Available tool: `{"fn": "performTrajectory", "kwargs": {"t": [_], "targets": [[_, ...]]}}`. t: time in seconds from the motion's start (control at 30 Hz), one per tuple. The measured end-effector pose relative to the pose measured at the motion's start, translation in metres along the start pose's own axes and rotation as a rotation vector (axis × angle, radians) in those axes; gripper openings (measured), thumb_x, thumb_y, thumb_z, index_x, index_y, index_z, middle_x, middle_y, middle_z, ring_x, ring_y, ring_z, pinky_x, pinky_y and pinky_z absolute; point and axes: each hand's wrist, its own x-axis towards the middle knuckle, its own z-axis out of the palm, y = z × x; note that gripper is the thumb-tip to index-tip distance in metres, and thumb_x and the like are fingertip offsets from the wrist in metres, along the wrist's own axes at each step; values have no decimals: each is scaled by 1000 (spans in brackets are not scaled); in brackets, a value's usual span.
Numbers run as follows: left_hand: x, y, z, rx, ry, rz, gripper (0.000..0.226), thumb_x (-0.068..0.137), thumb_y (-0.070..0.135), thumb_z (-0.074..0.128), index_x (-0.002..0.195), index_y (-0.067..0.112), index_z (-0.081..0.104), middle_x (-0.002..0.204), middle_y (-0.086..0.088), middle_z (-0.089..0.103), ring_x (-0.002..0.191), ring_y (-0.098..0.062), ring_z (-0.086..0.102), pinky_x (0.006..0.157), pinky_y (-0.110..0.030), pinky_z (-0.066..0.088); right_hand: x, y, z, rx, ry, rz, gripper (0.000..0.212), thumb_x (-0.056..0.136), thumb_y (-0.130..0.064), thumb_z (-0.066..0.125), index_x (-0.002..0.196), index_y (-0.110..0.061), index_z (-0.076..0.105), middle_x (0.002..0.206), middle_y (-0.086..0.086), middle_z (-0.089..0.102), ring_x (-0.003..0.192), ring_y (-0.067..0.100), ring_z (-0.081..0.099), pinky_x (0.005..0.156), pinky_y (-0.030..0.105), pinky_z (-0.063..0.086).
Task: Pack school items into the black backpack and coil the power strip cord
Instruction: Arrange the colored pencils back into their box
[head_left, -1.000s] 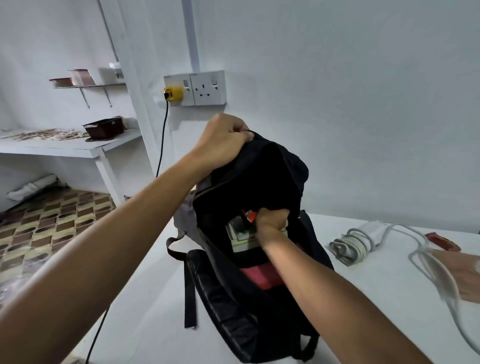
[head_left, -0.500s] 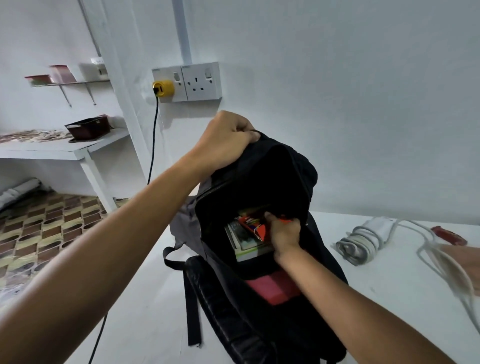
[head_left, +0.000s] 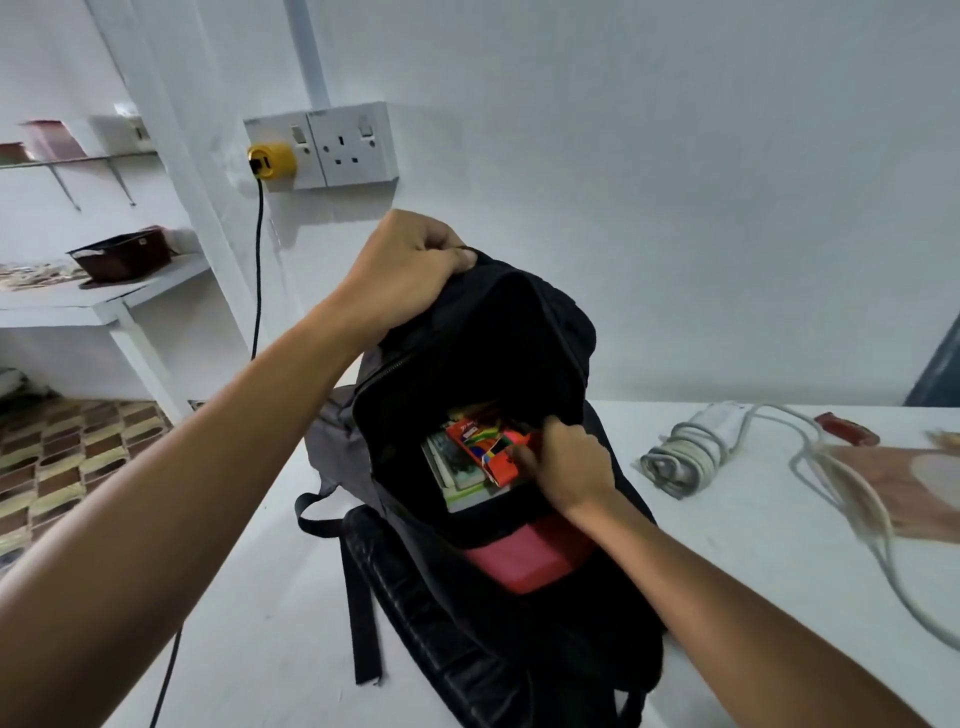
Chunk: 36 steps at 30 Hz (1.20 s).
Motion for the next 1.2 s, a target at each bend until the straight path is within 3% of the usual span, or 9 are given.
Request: {"fn": "performTrajectory", "kwargs": {"t": [0.13,0.2,0.3,0.4,0.63,0.73,0.87,1.07,1.2], "targets": [[-2,-1,1,-8,-4,-2,16,89,18,62,81,9,73,75,-4,69,70,-12,60,72,-26,48,-9,-6,4,-185,169,-373,35,90,-39,45,92,-13,69,91,8,68,86,30,65,64,32,47],[-2,0,1,-13,-3,-1,16,89,17,62,81,9,73,73,-3,68,67,-11,59,70,-25,47,-3,-10,16,-193,127,-536,48,85,-46,37,101,-15,69,108,10,65,102,33,61,80,37,51],[-3,1,2,-11,-2,1,16,89,17,63,77,11,72,69,1,66,64,-8,57,65,-22,45,15,-10,27,-250,-171,-532,78,85,-66,9,144,-25,38,149,11,37,139,38,28,114,49,20],[-5,1,1,-7,-8,6,16,89,17,63,76,14,72,69,2,67,65,-7,59,66,-22,45,23,-10,39,-264,-236,-436,97,70,-79,-13,150,-33,18,149,9,37,135,35,34,108,47,24],[-13,7,-2,-2,-36,26,14,89,17,64,81,12,74,79,-8,72,75,-20,67,77,-31,53,34,-23,49,-153,-276,-303,70,90,-70,14,143,-30,34,136,13,54,124,34,49,102,44,34],[-19,10,-2,12,-71,66,14,89,15,63,82,7,73,81,-18,71,71,-21,65,73,-32,52,43,-22,48,-55,-314,-308,63,94,-64,24,143,-27,38,147,8,43,136,29,37,111,38,28],[-27,12,-3,22,-90,76,14,89,13,63,82,5,72,79,-20,70,68,-15,60,68,-26,48,55,-22,50,62,-451,-242,69,91,-68,25,146,-27,32,153,3,32,141,25,28,116,37,17],[-30,8,-1,22,-46,38,14,88,12,64,79,5,72,70,-13,66,63,-11,54,67,-25,44,85,-14,82,238,-481,-54,113,50,-101,14,146,-42,23,156,-6,26,142,23,27,118,44,17],[-31,4,0,26,-20,13,14,88,13,64,79,5,72,76,-16,70,66,-12,57,73,-29,48,60,-20,48,53,-350,-201,68,91,-66,25,130,-18,53,135,12,53,124,31,49,105,41,38]]}}
